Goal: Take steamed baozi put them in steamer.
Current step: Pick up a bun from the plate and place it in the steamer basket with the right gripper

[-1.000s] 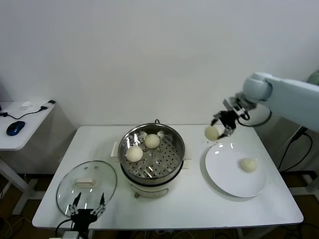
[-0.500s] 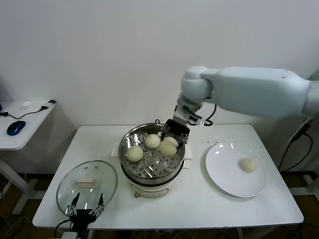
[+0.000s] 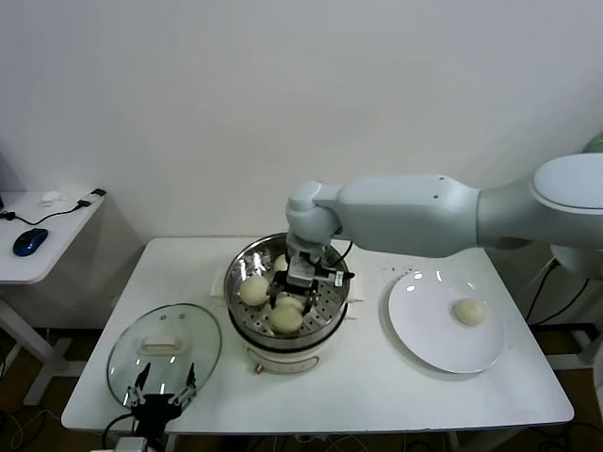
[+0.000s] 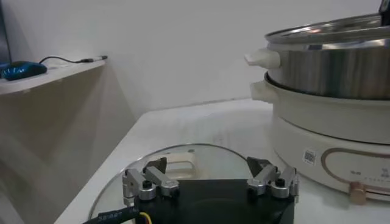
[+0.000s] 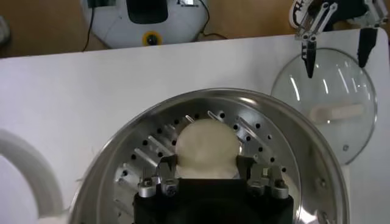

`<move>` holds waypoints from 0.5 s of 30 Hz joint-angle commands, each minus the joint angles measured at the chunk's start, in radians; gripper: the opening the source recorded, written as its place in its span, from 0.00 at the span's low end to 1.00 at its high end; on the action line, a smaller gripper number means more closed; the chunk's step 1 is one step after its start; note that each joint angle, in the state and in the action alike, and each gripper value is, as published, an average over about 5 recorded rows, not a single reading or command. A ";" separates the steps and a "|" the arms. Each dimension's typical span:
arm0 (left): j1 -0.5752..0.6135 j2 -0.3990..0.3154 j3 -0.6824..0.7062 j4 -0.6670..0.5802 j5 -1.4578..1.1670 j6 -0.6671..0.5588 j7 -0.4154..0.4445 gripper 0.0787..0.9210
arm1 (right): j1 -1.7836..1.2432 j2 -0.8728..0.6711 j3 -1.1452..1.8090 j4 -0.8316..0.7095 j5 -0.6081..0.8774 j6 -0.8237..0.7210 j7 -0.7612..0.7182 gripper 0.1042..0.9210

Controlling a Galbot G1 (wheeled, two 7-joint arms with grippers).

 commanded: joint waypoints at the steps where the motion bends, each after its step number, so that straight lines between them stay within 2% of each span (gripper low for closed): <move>1: 0.000 0.000 0.001 0.002 0.000 0.001 0.000 0.88 | -0.075 0.055 0.003 -0.078 -0.062 0.031 0.021 0.68; 8: 0.000 0.000 0.000 0.003 -0.002 -0.001 -0.001 0.88 | -0.026 0.029 0.015 -0.069 0.008 0.041 0.006 0.85; 11: -0.001 -0.001 0.000 0.002 -0.002 -0.001 -0.002 0.88 | 0.050 -0.020 0.014 -0.054 0.077 0.072 -0.086 0.88; 15: -0.001 -0.002 0.002 0.000 -0.002 -0.001 -0.002 0.88 | 0.175 -0.116 -0.027 -0.080 0.241 0.090 -0.217 0.88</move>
